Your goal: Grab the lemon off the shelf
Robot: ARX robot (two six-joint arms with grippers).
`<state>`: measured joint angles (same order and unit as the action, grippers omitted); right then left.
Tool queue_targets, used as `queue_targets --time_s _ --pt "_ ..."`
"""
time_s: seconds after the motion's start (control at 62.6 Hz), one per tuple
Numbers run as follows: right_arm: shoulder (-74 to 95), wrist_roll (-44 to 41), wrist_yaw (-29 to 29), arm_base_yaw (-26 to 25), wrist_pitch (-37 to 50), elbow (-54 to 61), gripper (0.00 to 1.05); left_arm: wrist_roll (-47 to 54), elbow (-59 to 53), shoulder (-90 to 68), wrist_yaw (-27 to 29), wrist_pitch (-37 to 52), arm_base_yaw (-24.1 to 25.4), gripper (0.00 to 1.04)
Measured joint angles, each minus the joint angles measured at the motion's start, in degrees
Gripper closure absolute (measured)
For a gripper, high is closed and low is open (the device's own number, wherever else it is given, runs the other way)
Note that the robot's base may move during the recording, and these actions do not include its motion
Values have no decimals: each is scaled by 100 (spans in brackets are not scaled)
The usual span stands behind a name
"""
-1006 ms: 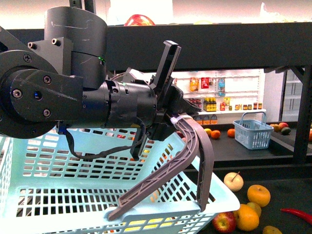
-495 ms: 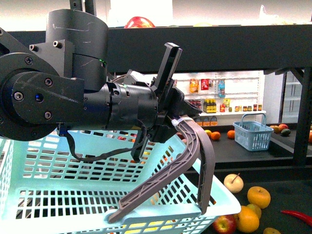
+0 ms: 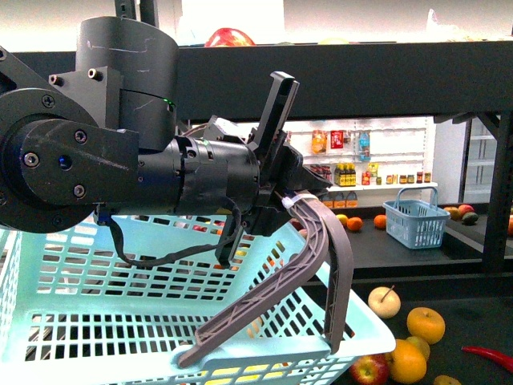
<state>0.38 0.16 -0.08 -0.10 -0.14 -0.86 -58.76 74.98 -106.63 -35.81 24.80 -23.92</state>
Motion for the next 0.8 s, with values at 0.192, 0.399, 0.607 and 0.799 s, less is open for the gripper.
queue_targets --time_s 0.192,0.399,0.607,0.799 --pt "-2 -2 2 0 0 0 85 4 0 0 2 0 2 99" --pt "-2 -2 2 0 0 0 50 0 0 0 0 0 0 99" --pt "-2 -2 2 0 0 0 16 0 0 0 2 0 0 99" --pt "-2 -2 0 0 0 0 7 -247 -26 -7 750 372 -39 99"
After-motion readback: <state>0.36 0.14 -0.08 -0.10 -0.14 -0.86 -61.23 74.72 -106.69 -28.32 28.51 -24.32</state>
